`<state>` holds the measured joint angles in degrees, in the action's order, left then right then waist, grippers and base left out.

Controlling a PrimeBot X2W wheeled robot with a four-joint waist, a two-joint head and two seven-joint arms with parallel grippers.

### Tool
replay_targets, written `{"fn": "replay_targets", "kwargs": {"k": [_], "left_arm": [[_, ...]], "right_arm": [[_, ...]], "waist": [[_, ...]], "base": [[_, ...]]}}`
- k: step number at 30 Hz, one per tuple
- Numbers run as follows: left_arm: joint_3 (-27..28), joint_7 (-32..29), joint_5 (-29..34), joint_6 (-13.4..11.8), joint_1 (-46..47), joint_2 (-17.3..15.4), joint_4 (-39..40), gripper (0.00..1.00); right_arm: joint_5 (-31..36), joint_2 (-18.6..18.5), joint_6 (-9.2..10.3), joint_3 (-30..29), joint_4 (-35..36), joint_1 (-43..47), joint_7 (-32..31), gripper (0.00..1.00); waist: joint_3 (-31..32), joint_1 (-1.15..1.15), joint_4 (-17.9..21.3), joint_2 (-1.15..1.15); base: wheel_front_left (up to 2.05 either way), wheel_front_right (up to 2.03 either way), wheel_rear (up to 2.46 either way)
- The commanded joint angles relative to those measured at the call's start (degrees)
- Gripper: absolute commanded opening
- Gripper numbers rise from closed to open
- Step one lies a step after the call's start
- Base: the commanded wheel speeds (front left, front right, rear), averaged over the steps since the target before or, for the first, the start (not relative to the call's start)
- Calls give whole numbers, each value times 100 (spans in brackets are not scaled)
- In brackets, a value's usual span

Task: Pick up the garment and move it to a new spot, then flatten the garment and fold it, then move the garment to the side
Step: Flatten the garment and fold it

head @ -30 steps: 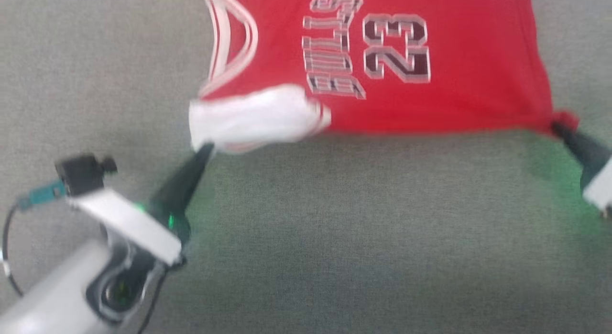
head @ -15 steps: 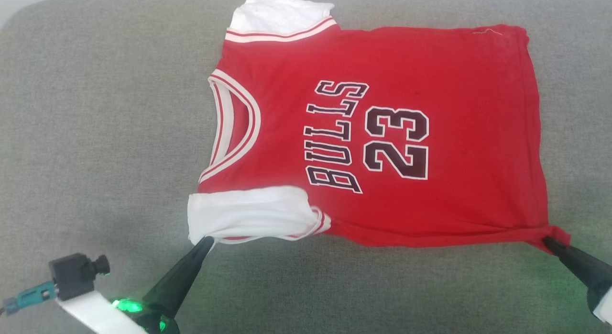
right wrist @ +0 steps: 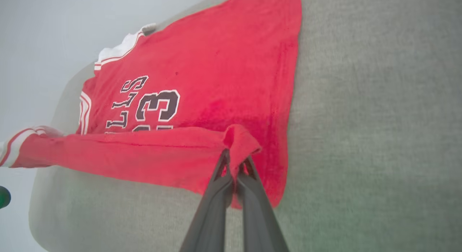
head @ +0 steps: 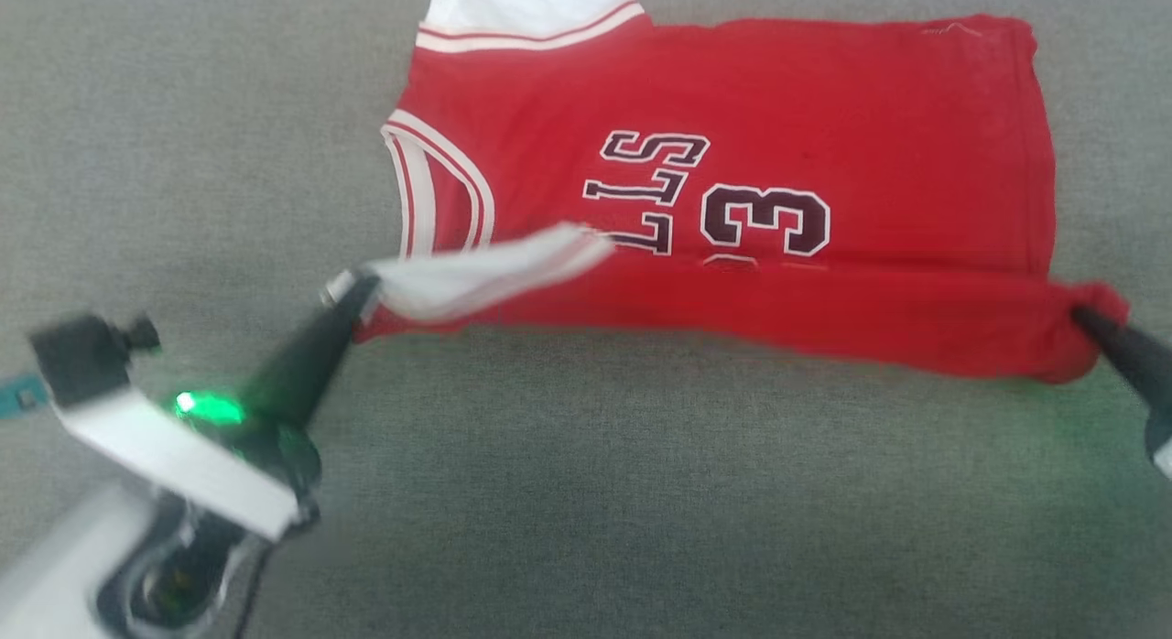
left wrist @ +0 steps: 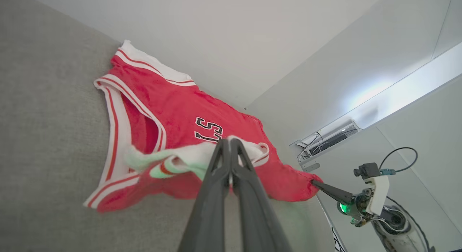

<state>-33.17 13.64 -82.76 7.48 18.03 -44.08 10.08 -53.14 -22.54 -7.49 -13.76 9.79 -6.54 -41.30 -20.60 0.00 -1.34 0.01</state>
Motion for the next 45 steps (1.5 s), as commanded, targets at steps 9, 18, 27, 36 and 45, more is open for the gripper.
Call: {"fn": "replay_targets", "kwargs": {"k": [9,18,27,36,45], "left_arm": [[-321,-522,27,-4,1648,468,-1449,0],[-842,-506,324,-5,2141,586,-2565,0],[-1357,-207,713,-5,2415,458,-2950,100],[-1855,-474,1135,-5,2679,-13,-2972,100],[-2442,-2673,807,-349,2905,-593,-2209,100]], "right_arm": [[515,34,1,136,-754,-1178,21,0],[851,-83,1,642,-1166,-1636,443,0],[926,-398,1,1031,-1293,-1644,1321,100],[1437,-918,1,1469,-1149,-1346,2678,100],[1670,-1055,1,1778,-1123,-1383,3381,100]], "waist": [[-607,0,32,-1],[-899,0,123,-1],[-540,0,61,-1],[70,0,-197,-1],[203,0,-260,-1]], "base": [[0,0,0],[0,0,0],[0,0,0],[0,0,0],[0,0,0]]}}
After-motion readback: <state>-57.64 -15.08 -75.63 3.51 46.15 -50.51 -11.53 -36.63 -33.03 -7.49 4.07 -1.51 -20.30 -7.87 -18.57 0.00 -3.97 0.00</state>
